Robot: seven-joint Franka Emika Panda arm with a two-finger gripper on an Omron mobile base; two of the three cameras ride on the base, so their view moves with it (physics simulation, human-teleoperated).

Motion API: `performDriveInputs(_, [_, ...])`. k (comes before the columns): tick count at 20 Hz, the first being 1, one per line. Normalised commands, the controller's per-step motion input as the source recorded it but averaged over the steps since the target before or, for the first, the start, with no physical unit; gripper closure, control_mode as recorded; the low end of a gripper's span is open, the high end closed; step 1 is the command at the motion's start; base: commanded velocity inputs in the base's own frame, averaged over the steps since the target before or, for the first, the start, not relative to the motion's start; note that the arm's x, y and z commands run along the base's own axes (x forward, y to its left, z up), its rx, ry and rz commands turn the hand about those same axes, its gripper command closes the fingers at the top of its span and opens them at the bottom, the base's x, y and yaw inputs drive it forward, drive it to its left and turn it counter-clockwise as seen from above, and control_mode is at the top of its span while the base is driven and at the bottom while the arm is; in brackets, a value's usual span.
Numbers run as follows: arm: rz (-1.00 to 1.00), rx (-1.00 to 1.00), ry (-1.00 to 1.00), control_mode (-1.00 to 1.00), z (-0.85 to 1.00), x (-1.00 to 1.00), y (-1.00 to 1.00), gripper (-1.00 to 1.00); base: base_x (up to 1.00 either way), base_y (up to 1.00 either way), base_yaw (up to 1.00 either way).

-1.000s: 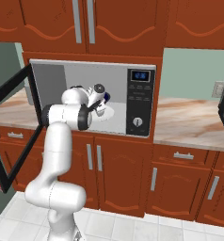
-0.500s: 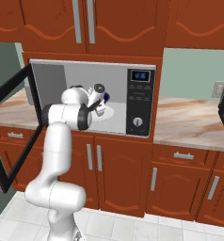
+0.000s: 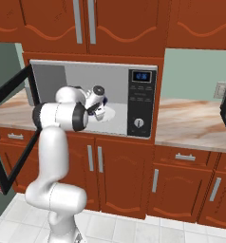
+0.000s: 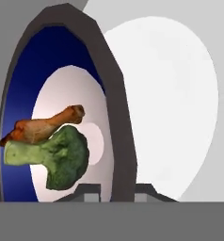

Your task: The microwave is finished heating the chicken drumstick and broccoli. Take the bowl containing the food and place it on the dining counter.

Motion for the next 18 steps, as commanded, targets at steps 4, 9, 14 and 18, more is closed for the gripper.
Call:
performDriveInputs(4, [0.0, 0.04, -0.06, -1.0, 0.0, -0.99, -0.21, 1.0, 0.0, 0.0, 0.0])
performDriveInputs(9, [0.0, 0.1, -0.09, -1.0, 0.05, -1.0, -0.24, 1.0, 0.0, 0.0, 0.0])
performDriveInputs(14, [0.0, 0.17, -0.08, -1.0, 0.26, -1.0, -0.16, 1.0, 0.0, 0.0, 0.0])
performDriveInputs(18, [-0.01, 0.13, -0.01, -1.0, 0.59, -1.0, -0.06, 1.0, 0.0, 0.0, 0.0])
